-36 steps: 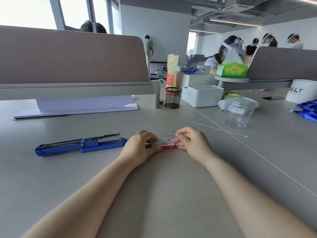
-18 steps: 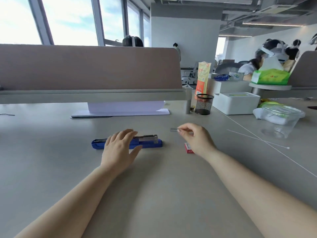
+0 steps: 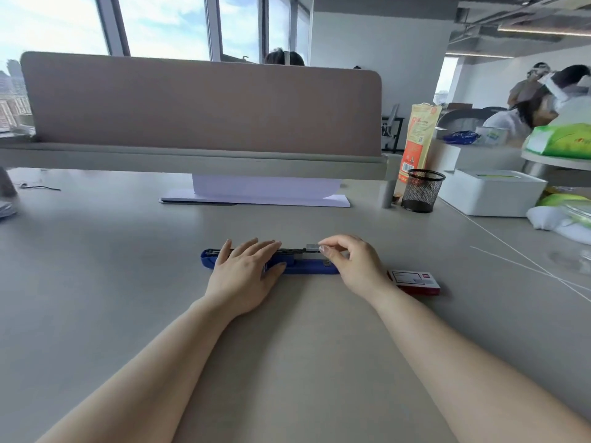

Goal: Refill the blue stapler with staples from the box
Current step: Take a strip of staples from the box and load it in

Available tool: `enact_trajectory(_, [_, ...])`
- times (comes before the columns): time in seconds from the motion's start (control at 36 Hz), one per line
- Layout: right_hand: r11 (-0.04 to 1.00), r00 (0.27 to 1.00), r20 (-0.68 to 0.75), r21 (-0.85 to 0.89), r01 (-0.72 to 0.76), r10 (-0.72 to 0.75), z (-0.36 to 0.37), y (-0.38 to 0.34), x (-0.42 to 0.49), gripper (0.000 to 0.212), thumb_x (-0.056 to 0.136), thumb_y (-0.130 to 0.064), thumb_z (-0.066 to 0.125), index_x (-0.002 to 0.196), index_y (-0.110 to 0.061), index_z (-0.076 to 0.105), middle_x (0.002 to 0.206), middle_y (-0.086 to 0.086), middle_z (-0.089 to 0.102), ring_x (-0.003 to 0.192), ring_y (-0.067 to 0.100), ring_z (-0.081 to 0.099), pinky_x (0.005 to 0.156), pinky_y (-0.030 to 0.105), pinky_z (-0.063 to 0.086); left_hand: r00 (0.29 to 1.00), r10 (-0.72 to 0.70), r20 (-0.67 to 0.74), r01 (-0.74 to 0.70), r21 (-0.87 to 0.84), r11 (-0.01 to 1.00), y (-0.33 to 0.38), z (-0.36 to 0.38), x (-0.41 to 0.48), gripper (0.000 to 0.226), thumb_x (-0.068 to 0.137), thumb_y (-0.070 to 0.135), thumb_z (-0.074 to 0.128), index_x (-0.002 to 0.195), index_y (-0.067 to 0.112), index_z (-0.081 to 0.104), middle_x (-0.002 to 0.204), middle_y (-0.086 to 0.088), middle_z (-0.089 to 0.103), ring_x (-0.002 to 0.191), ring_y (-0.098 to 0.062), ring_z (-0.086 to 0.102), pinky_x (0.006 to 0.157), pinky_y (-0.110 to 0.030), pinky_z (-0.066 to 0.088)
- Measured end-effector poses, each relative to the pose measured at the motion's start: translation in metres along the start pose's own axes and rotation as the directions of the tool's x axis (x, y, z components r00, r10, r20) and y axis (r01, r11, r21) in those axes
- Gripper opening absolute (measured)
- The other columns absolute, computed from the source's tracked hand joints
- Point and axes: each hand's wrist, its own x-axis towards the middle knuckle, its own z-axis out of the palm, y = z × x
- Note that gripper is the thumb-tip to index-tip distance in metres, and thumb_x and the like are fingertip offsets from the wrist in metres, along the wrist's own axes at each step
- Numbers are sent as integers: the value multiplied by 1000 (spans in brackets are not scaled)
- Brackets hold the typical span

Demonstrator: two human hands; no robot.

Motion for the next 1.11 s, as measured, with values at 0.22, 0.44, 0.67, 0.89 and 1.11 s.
enact_trajectory(0.22, [1000, 1000, 25, 15, -8, 8, 3, 6, 3, 11, 86, -22, 60, 92, -19, 69, 90, -3, 66, 82, 13, 60, 68, 16, 42, 1000, 0, -8, -1, -32, 999, 0, -2, -1, 44, 92, 51, 32, 133, 37, 39, 142, 17, 44, 139, -10, 26, 117, -42, 4])
enact_trajectory(0.44, [999, 1000, 30, -47, 10, -9, 2, 4, 2, 14, 86, -23, 60, 94, -18, 70, 88, -3, 64, 85, 20, 63, 81, 35, 51, 1000, -12, -12, 11, -46, 999, 0, -2, 0, 40, 94, 44, 32, 132, 37, 40, 141, 16, 45, 138, -9, 27, 116, -39, 3])
enact_trajectory(0.67, [987, 999, 48, -158, 15, -7, 4, 6, 0, 24, 88, -33, 53, 106, -23, 67, 99, -1, 64, 93, 24, 62, 85, 41, 51, 1000, 2, -8, -3, -42, 999, -2, 0, -1, 47, 92, 48, 25, 137, 37, 34, 147, 15, 37, 141, -11, 21, 117, -41, 1])
enact_trajectory(0.89, [974, 996, 44, -213, -71, 83, -4, 6, -6, 42, 79, -42, 64, 117, -23, 58, 123, 0, 58, 111, 20, 55, 96, 42, 45, 941, -337, -33, 336, -28, 941, -24, -20, -10, 86, 78, 71, 35, 145, 20, 16, 156, 1, 19, 145, -18, 8, 116, -46, -7])
enact_trajectory(1.11, [906, 974, 211, -423, 10, 88, -9, -4, -15, 62, 85, -46, 55, 133, -10, 42, 149, 6, 37, 135, 24, 36, 110, 36, 31, 838, -542, 56, 542, 26, 840, -35, -18, -13, 111, 63, 87, 26, 132, 0, 28, 137, -16, 47, 136, -30, 30, 115, -54, 0])
